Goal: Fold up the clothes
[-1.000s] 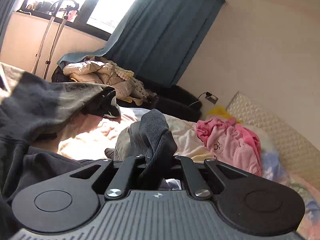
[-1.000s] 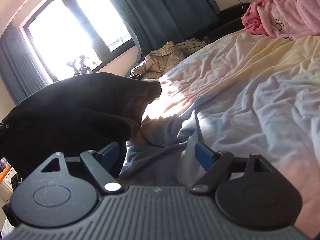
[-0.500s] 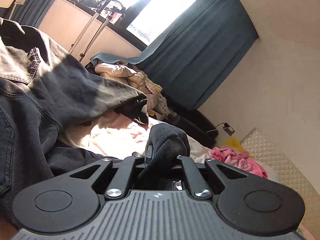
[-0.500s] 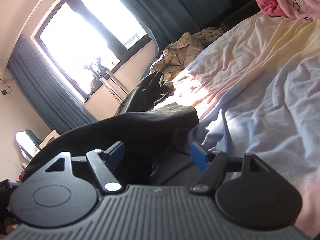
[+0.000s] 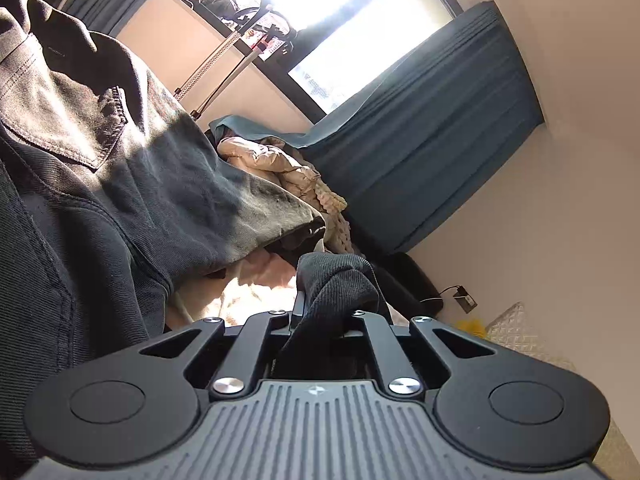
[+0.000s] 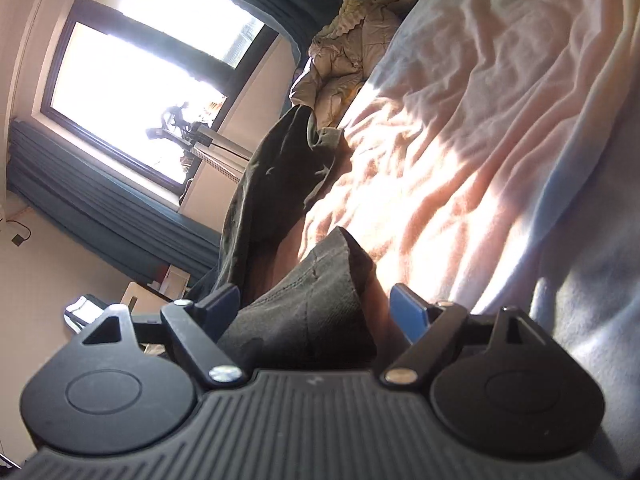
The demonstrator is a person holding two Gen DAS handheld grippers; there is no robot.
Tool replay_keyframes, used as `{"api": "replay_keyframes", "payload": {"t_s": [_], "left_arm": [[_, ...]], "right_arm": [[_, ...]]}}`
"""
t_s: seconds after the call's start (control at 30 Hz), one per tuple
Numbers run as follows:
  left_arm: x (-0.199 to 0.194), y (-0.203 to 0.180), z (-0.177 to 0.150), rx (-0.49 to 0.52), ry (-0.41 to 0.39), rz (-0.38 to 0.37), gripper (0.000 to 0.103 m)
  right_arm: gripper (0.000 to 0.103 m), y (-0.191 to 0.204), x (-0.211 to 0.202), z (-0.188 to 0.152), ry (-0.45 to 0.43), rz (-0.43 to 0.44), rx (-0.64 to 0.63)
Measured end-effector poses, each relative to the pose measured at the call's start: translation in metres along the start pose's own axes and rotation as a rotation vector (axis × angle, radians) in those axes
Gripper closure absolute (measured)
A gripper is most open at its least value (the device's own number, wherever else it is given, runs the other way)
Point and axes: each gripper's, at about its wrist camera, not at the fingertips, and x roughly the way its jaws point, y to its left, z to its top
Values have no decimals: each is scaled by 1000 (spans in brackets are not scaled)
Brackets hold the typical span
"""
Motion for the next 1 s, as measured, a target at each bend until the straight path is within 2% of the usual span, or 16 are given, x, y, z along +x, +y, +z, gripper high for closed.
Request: {"api": "replay_keyframes", "payload": {"t_s": [0.07,0.1,0.13,0.27,0.33,0.37,0.4,0.43,0.47,0.57,0.63,0.77,0.83,0.9,0.97,1.0], "left_arm": [[2,-2,-1,16,17,35,95],[3,-4,-1,27,29,49,94],[4,-5,-2,38,40,64,94],[5,-11,-5,58,78,92,85],[3,-15,-7,59,95,96,66],[2,-16,-8,58,102,97,46],[1,-19,-9,58,106,93,35],[-1,-21,-10,62,107,82,34],[-2,-24,-12,67,108,66,34],[-4,-40,-23,113,123,27,23],[-5,-50,-32,156,131,16,20],[-3,-62,-51,209,167,-11,15],[1,-63,-58,234,179,-4,15],[7,-61,-63,244,190,15,15],[14,-57,-66,240,197,37,15],[16,-55,-66,240,199,48,15]], "right_arm": [[47,11,1,-7,38,0,-36],[63,19,-1,-12,44,-6,-64],[70,26,-4,-17,46,-13,-91],[81,52,-43,-30,-73,-58,-152],[84,68,-71,-31,-155,-87,-203],[84,76,-82,-28,-187,-93,-227],[84,87,-96,-23,-231,-102,-248],[85,95,-107,-17,-267,-112,-256],[85,103,-119,-10,-305,-129,-264],[85,123,-151,15,-432,-288,-296],[85,127,-170,33,-503,-402,-313],[83,82,-167,64,-481,-605,-314],[70,47,-163,69,-450,-687,-269],[64,4,-158,68,-411,-748,-191],[51,-31,-160,57,-439,-745,-112],[37,-46,-163,52,-454,-737,-74]]}}
